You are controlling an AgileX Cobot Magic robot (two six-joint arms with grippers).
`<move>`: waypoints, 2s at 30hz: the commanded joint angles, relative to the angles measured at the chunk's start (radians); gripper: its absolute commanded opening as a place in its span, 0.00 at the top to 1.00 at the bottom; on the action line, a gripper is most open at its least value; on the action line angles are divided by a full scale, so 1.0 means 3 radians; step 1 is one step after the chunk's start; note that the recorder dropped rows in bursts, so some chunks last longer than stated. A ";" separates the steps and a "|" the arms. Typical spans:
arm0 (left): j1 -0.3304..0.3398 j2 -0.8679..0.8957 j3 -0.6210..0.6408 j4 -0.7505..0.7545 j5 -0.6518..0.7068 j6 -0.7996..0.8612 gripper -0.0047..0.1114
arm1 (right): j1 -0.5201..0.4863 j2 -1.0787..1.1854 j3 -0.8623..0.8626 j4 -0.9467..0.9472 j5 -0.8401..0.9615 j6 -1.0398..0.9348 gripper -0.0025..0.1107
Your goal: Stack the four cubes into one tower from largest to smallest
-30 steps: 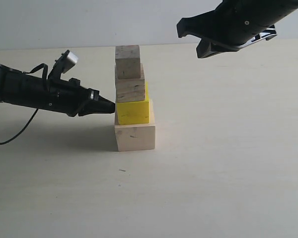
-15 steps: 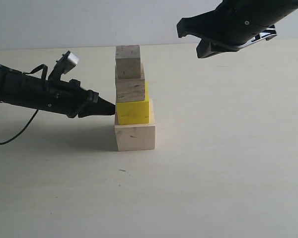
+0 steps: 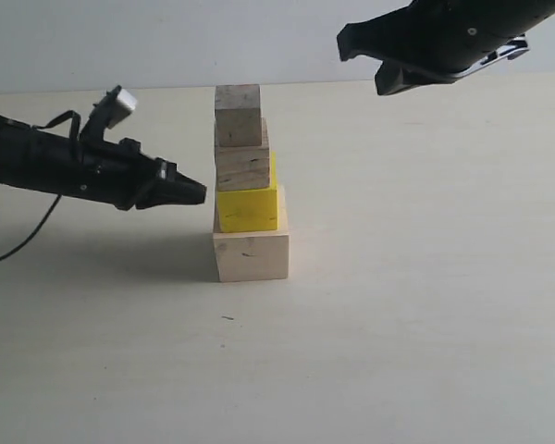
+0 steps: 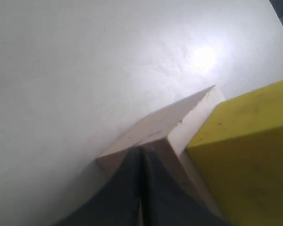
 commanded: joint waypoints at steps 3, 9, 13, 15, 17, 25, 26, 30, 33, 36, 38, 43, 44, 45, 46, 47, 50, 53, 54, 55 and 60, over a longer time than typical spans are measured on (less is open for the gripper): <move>0.0241 -0.0939 0.0117 -0.0028 -0.0383 -0.0151 0.96 | -0.0017 -0.0611 0.0039 -0.1045 -0.0101 0.0615 0.98; 0.0137 -0.2093 0.0647 -0.0417 -0.1043 -0.0070 0.96 | -0.0017 -0.1442 0.0708 -0.1068 -0.0863 0.0749 0.98; 0.0086 -0.2825 0.0943 -0.0580 -0.1150 -0.0023 0.96 | -0.0011 -0.1945 0.1216 -0.1061 -0.1209 0.0769 0.98; 0.0072 -0.3177 0.1049 -0.0573 -0.1248 -0.0023 0.96 | -0.0011 -0.2163 0.1423 -0.1095 -0.1266 0.0754 0.98; 0.0072 -0.3544 0.1150 -0.0566 -0.1380 -0.0023 0.96 | -0.0011 -0.2352 0.1548 -0.1137 -0.1242 0.0747 0.98; 0.0072 -0.4397 0.1425 -0.0345 -0.1678 -0.0009 0.96 | -0.0011 -0.2833 0.1643 -0.1113 -0.1195 0.0747 0.98; 0.0072 -0.4443 0.1441 -0.0227 -0.1678 -0.0009 0.96 | -0.0011 -0.2863 0.1643 -0.1113 -0.1195 0.0747 0.98; 0.0072 -0.4525 0.1508 -0.0090 -0.1678 -0.0009 0.96 | -0.0011 -0.2963 0.1643 -0.1113 -0.1195 0.0747 0.98; 0.0072 -0.4536 0.1514 -0.0043 -0.1705 -0.0009 0.96 | -0.0011 -0.2984 0.1643 -0.1105 -0.1195 0.0747 0.98; 0.0072 -0.4536 0.1514 0.0004 -0.1705 -0.0009 0.96 | -0.0011 -0.2984 0.1643 -0.1088 -0.1195 0.0747 0.98; 0.0072 -0.4536 0.1514 0.0004 -0.1705 -0.0009 0.96 | -0.0011 -0.2984 0.1643 -0.1088 -0.1195 0.0747 0.98; 0.0072 -0.4536 0.1514 0.0004 -0.1705 -0.0009 0.96 | -0.0011 -0.2984 0.1643 -0.1088 -0.1195 0.0747 0.98; 0.0072 -0.4536 0.1514 0.0004 -0.1705 -0.0009 0.96 | -0.0011 -0.2984 0.1643 -0.1088 -0.1195 0.0747 0.98; 0.0072 -0.4536 0.1514 0.0004 -0.1705 -0.0009 0.96 | -0.0011 -0.2984 0.1643 -0.1088 -0.1195 0.0747 0.98; 0.0072 -0.4536 0.1514 0.0004 -0.1705 -0.0009 0.96 | -0.0011 -0.2984 0.1643 -0.1088 -0.1195 0.0747 0.98; 0.0072 -0.4536 0.1514 0.0004 -0.1705 -0.0009 0.96 | -0.0011 -0.2984 0.1643 -0.1088 -0.1195 0.0747 0.98; 0.0072 -0.4536 0.1514 0.0004 -0.1705 -0.0009 0.96 | -0.0011 -0.2984 0.1643 -0.1088 -0.1195 0.0747 0.98; 0.0072 -0.4540 0.1514 0.0021 -0.1705 -0.0009 0.96 | -0.0011 -0.2984 0.1643 -0.1088 -0.1195 0.0747 0.98; 0.0072 -0.4572 0.1521 0.0017 -0.1705 -0.0009 0.96 | -0.0011 -0.2984 0.1643 -0.1088 -0.1195 0.0747 0.98; 0.0085 -0.4641 0.1527 0.0017 -0.1705 -0.0009 0.96 | -0.0011 -0.2984 0.1643 -0.1088 -0.1195 0.0747 0.98; 0.0412 -0.5107 0.1563 0.0002 -0.1466 -0.0241 0.96 | -0.0011 -0.2984 0.1643 -0.1088 -0.1195 0.0747 0.98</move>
